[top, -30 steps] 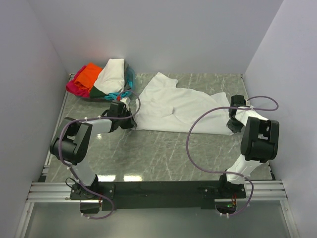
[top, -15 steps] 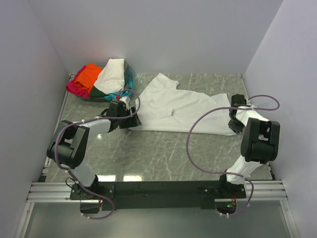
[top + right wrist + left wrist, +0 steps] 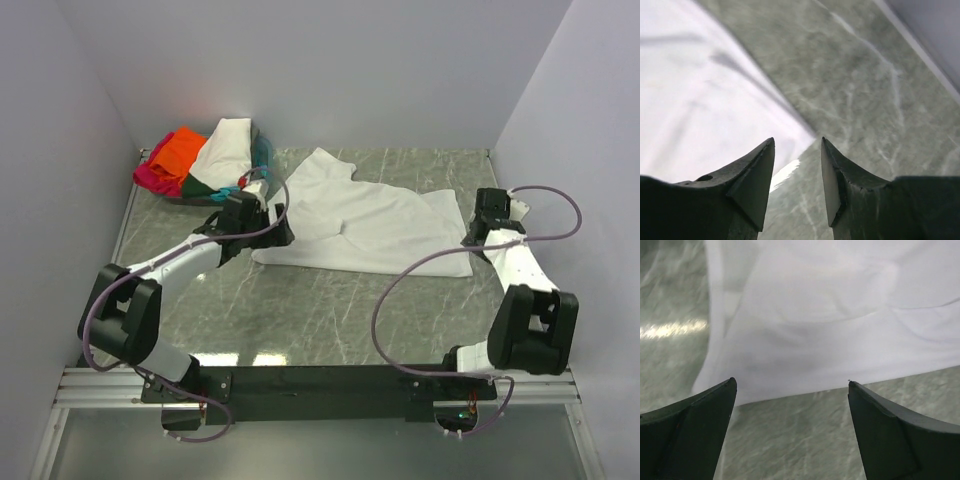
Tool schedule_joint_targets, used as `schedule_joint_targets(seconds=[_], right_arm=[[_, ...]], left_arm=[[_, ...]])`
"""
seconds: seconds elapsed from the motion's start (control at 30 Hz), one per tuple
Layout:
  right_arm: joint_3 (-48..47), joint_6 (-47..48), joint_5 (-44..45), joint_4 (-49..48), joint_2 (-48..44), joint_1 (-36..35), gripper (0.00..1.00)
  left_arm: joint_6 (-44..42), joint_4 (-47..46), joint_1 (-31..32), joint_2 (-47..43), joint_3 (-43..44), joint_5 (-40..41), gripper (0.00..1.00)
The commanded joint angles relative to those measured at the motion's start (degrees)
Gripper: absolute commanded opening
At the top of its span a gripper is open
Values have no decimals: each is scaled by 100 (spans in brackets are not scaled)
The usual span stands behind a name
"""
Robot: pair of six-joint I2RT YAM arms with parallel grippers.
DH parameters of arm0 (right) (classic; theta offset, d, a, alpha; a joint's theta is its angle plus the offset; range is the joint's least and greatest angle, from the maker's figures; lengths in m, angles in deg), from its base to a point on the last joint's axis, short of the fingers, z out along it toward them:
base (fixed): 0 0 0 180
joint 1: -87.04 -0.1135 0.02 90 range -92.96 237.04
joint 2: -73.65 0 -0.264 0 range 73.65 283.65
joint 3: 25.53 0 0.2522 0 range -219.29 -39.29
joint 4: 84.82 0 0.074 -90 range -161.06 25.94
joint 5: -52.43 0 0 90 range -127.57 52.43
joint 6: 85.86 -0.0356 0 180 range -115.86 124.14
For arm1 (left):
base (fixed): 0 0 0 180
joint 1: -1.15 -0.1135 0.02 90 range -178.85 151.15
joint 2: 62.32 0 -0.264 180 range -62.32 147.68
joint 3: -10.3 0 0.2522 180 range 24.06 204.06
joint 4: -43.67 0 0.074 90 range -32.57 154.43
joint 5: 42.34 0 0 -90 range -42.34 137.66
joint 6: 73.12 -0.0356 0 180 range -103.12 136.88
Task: Fold and stack the t-shirts
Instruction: Fold the tshirt
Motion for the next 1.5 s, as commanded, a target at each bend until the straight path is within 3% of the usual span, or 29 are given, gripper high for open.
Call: schedule_joint_targets(seconds=[0.0,0.2,0.27,0.53,0.7,0.93,1.47], right_arm=[[63,174,-719,-463,-425,-215,50],[-551,332,-1484,-631,275,-1014,50],[-701,324,-1617,-675,522,-1583,50],[-1045,122,-2504,-1193,1727,-2333,49],[-844,16,-2531,-1106,2026,-2491,48],[114,-177,-2830,-1290,1737,-2588,48],[1864,-590,-3305,-1185,129,-2922,48]], left_arm=[[-43,-189,171,220,605,30,99],[150,-760,189,1301,1203,-620,99],[194,-962,189,1461,1186,-813,99],[361,-1314,303,1734,484,-929,99],[527,-1235,391,1620,53,-657,99],[782,-1183,532,1172,-895,-481,99],[1749,-1209,1208,-172,-2610,64,99]])
